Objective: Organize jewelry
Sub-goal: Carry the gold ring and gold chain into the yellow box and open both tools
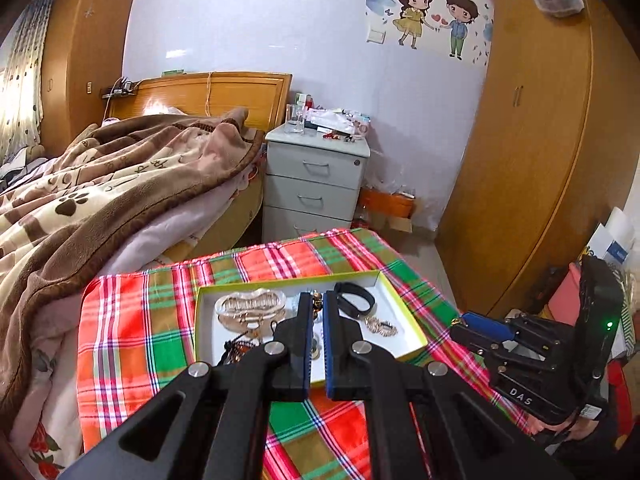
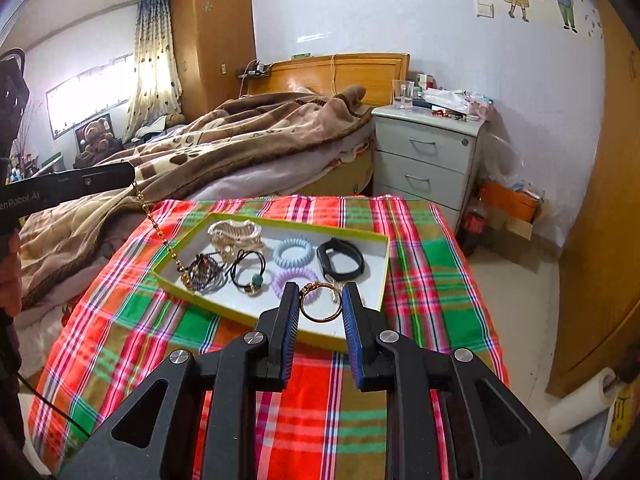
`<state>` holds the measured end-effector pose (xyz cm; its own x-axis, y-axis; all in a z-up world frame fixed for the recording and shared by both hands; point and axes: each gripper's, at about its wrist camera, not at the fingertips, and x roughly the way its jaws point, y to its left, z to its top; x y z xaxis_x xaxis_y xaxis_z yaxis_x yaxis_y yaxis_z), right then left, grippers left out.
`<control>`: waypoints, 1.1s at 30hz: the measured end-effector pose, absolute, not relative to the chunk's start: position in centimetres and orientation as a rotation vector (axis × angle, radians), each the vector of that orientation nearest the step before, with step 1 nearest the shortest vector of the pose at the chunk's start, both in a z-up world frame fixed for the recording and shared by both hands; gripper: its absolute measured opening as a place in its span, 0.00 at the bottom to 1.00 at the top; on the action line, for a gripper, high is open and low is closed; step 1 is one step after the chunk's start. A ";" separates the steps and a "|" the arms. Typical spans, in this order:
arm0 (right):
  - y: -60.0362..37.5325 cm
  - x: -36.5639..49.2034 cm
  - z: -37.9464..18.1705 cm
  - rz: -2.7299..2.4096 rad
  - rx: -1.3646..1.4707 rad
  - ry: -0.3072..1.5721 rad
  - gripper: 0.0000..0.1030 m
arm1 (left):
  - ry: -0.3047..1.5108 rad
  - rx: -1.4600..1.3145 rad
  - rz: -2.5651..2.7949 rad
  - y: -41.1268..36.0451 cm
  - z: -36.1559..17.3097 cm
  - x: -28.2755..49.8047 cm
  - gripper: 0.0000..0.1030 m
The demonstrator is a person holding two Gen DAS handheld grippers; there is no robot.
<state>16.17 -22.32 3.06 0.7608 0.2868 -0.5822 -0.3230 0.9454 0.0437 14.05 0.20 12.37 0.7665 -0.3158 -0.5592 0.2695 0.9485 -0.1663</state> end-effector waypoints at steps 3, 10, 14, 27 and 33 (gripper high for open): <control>-22.2 16.9 3.3 0.332 -0.058 0.623 0.22 | 0.617 -0.087 -0.323 0.2 12.7 14.7 0.05; -22.0 18.2 3.3 0.334 -0.061 0.629 0.22 | 0.586 -0.083 -0.326 0.0 14.3 15.8 0.05; -21.9 18.9 2.9 0.336 -0.072 0.643 0.22 | 0.568 -0.076 -0.323 0.0 14.9 16.4 0.05; -21.7 21.5 -0.2 0.355 -0.086 0.733 0.22 | 0.689 -0.081 -0.339 -1.2 9.9 18.7 0.05; -21.6 22.9 -2.3 0.366 -0.093 0.796 0.22 | 0.784 -0.080 -0.341 -1.8 6.1 19.6 0.05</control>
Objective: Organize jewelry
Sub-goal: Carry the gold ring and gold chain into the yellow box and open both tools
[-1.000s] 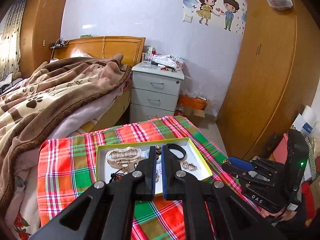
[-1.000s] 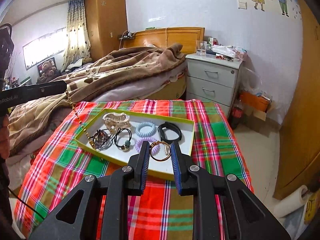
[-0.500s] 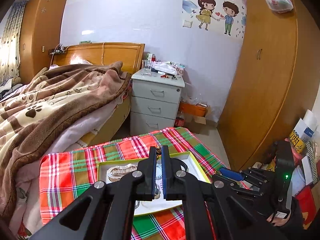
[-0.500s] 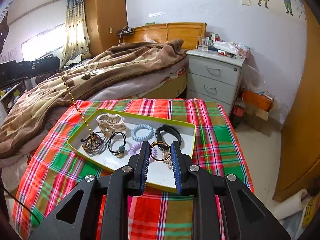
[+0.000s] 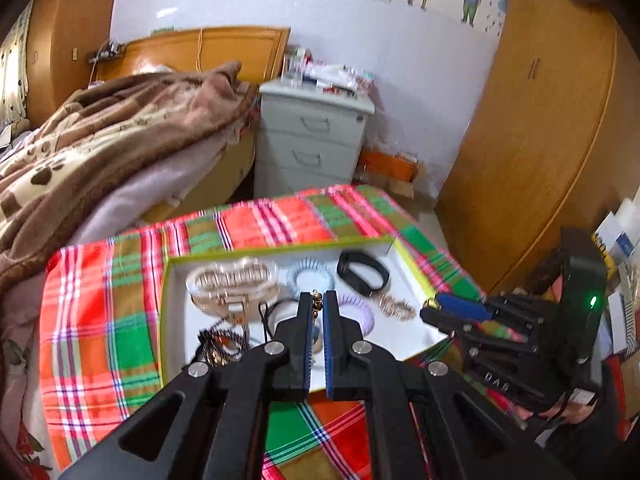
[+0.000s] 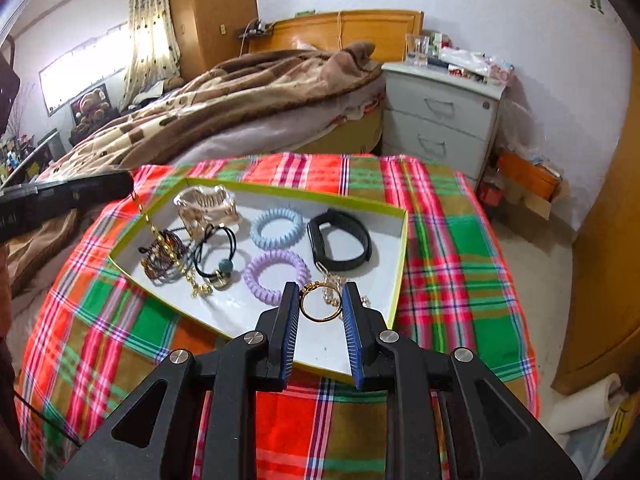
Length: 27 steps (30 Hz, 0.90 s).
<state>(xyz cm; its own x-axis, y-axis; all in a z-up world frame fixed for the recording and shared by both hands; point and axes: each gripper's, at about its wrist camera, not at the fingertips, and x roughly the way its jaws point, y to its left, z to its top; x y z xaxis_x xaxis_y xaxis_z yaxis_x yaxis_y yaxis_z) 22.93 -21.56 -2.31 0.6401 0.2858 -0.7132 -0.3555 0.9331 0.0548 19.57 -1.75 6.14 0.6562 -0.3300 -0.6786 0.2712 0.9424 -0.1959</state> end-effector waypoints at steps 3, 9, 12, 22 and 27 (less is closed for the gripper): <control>-21.5 23.4 -3.0 0.373 -0.097 0.820 0.22 | 0.827 -0.089 -0.335 -1.8 4.4 20.1 0.05; -21.4 24.0 -4.0 0.403 -0.109 0.860 0.22 | 0.878 -0.082 -0.313 -1.5 2.4 20.9 0.05; -21.3 24.4 -4.5 0.432 -0.107 0.891 0.22 | 0.897 -0.075 -0.317 -1.5 1.6 21.2 0.05; -20.8 25.2 -5.2 0.426 -0.150 0.935 0.22 | 0.962 -0.064 -0.298 -1.6 -0.6 21.9 0.05; -20.5 25.5 -5.3 0.411 -0.181 0.948 0.22 | 0.972 -0.069 -0.289 -1.5 -1.0 22.0 0.05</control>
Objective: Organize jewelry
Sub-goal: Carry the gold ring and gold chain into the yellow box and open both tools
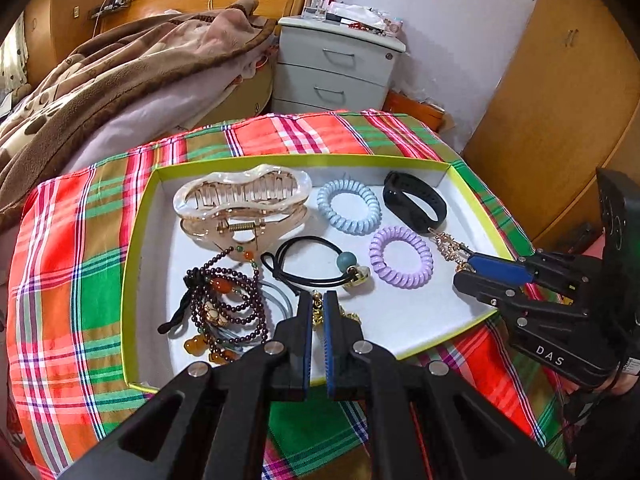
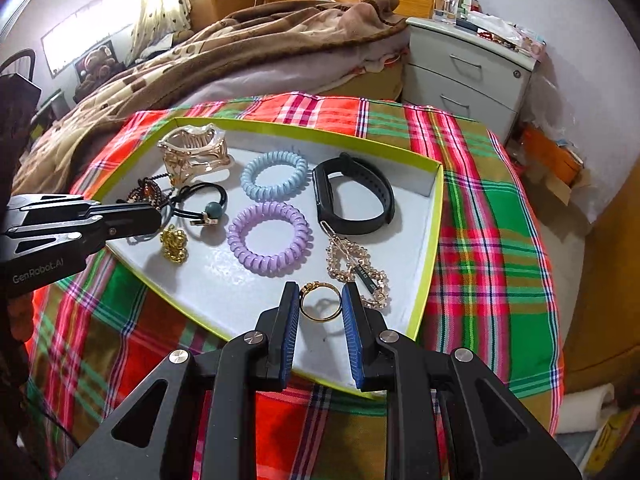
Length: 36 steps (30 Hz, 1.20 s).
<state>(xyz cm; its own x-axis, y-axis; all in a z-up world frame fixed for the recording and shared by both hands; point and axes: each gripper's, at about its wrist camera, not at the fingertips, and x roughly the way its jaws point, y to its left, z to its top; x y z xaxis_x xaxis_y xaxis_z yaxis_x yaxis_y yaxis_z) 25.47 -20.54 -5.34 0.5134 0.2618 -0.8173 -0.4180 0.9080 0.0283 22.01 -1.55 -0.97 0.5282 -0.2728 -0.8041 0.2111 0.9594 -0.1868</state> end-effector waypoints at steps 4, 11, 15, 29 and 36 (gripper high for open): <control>-20.6 25.6 -5.4 0.411 -0.180 0.952 0.22 | 0.986 -0.067 -0.279 -1.6 -1.3 22.2 0.06; -20.6 25.7 -5.3 0.407 -0.169 0.961 0.22 | 0.992 -0.075 -0.279 -1.6 -1.5 22.2 0.17; -20.6 25.8 -5.4 0.405 -0.166 0.962 0.22 | 0.992 -0.071 -0.277 -1.6 -1.4 22.1 0.17; -21.0 24.4 -4.3 0.394 -0.098 0.914 0.37 | 0.951 -0.063 -0.240 -1.6 -0.1 20.7 0.36; -21.2 20.6 -1.8 0.329 -0.039 0.795 0.41 | 0.871 -0.048 -0.137 -1.4 1.8 18.1 0.43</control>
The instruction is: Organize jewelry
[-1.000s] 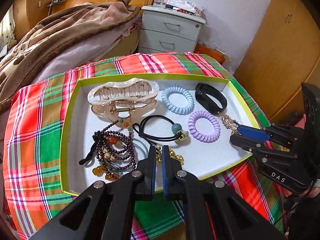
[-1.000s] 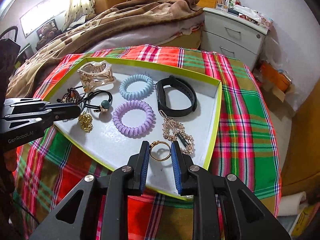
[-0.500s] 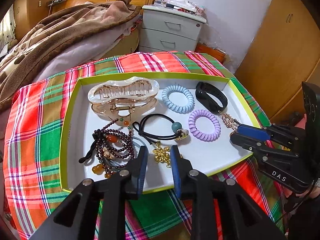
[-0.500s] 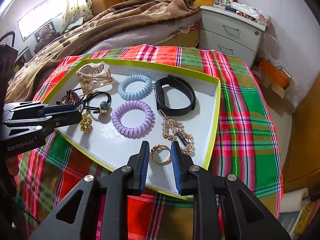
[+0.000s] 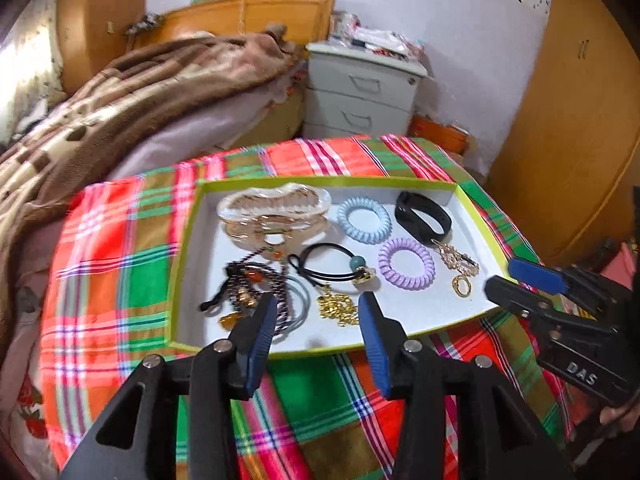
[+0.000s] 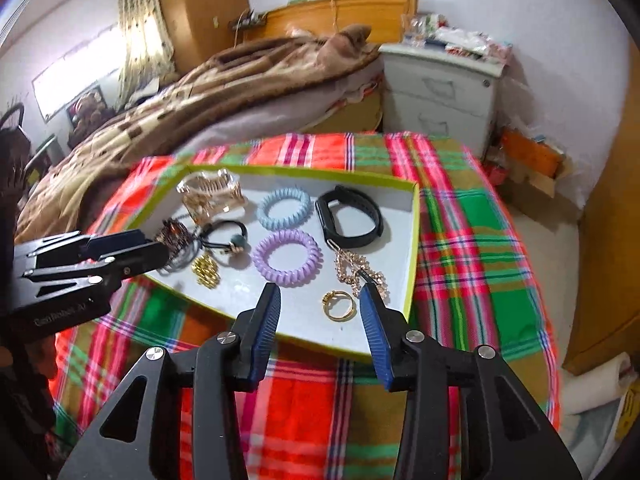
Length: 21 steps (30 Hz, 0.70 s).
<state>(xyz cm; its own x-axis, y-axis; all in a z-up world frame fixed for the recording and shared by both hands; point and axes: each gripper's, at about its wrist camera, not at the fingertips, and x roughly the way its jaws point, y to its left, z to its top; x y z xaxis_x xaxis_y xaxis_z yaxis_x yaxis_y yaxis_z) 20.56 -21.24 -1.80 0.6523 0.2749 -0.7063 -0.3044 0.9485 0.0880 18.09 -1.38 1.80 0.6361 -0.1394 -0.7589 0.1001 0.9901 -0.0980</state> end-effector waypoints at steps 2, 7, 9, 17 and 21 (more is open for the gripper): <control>-21.2 19.5 -1.3 0.306 -0.026 0.766 0.41 | 0.834 -0.049 -0.094 -1.3 2.4 16.9 0.43; -20.6 16.6 -0.3 0.250 -0.032 0.714 0.41 | 0.784 -0.042 -0.065 -1.5 3.4 14.0 0.43; -20.2 15.5 0.1 0.224 -0.044 0.690 0.41 | 0.767 -0.025 -0.031 -1.6 3.5 13.0 0.43; -19.9 11.8 0.8 0.181 -0.020 0.628 0.41 | 0.720 -0.009 0.038 -1.9 3.8 9.0 0.43; -19.8 10.9 0.9 0.186 -0.011 0.620 0.41 | 0.702 0.015 0.045 -2.2 4.0 8.0 0.43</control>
<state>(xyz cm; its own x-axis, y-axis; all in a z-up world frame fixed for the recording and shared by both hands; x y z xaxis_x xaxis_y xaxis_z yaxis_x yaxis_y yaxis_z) 10.91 -19.81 0.88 0.7978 0.1695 -0.5786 -0.1763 0.9833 0.0449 7.96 -2.19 3.95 0.7626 0.0470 -0.6451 -0.0366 0.9989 0.0295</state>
